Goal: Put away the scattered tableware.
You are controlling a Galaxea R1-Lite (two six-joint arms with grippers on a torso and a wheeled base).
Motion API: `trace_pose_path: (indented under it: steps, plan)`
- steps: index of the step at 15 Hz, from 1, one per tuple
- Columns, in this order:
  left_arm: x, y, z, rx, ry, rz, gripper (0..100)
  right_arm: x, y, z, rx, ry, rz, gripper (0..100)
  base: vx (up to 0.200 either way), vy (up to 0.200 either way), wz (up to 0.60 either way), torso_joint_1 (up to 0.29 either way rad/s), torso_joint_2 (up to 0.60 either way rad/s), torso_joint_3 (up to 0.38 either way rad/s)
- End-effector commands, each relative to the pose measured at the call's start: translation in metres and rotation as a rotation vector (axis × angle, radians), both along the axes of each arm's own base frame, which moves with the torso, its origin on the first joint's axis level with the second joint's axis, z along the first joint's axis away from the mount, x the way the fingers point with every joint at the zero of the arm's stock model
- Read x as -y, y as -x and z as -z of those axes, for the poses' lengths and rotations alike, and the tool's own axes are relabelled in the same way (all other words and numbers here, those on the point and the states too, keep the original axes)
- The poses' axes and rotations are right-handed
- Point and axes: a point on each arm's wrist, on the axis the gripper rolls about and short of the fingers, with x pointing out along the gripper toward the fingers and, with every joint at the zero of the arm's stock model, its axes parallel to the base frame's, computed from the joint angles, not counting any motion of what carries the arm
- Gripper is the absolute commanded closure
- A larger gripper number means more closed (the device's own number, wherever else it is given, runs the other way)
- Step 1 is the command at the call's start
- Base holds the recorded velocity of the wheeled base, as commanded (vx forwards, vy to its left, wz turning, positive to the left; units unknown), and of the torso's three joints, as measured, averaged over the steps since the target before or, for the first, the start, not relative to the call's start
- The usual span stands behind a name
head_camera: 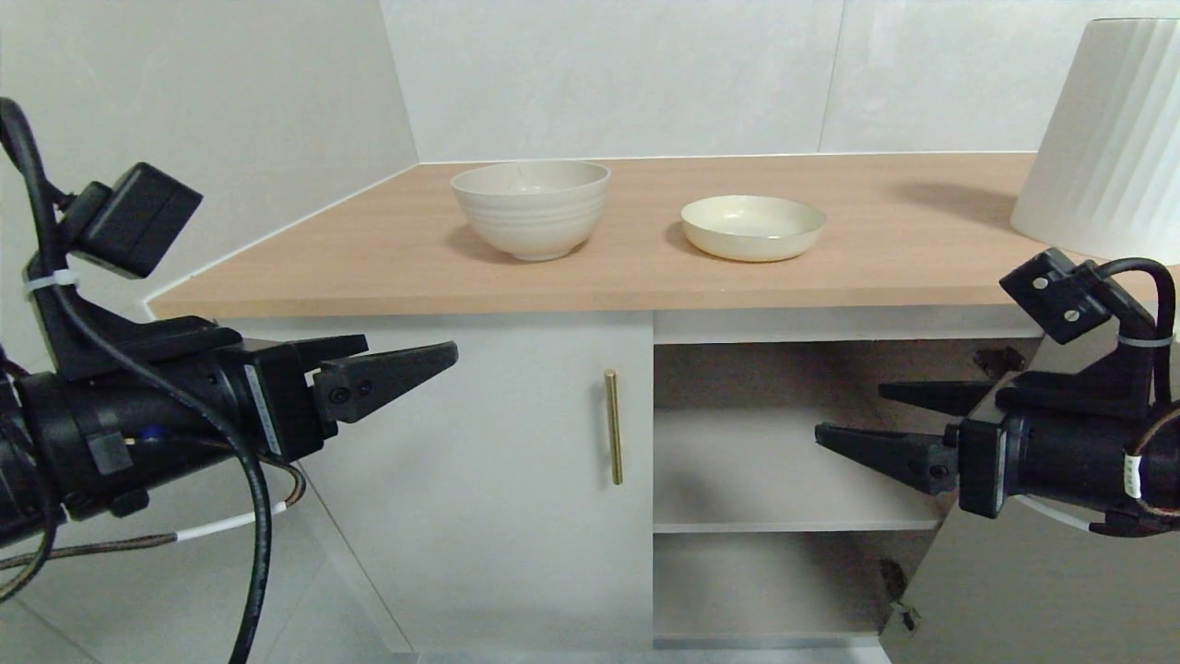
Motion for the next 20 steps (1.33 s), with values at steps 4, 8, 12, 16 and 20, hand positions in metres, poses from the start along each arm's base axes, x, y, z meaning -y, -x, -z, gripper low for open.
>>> trace_pose_path:
  steps: [4,8,12,16,20]
  plan:
    - [0.0006,-0.0012,0.0005,-0.004,0.001,0.0,0,0.0018,0.0036,-0.0028,0.019,0.001,-0.007,0,0.0,0.0,0.0,0.002,-0.07,-0.069]
    - [0.0012,-0.0026,0.0017,-0.009,-0.002,0.0,0,0.0019,0.0039,-0.0016,0.017,0.003,-0.007,0,0.0,0.0,0.0,0.046,-0.32,-0.337]
    - [0.0018,-0.0032,0.0023,-0.014,0.0,0.012,0,0.0017,0.0036,-0.0013,0.015,0.003,-0.01,0,0.0,0.0,0.0,0.091,-0.5,-0.337]
    - [0.0019,-0.0035,0.0026,-0.017,0.003,0.012,0,0.001,0.0023,-0.0004,0.011,0.005,-0.01,0,0.0,0.0,0.0,0.143,-0.46,-0.322]
    - [0.0028,-0.0054,0.0027,-0.033,0.022,0.009,0,0.0004,0.0014,0.0004,0.008,0.006,-0.01,0,0.0,0.0,0.0,0.17,-0.47,-0.308]
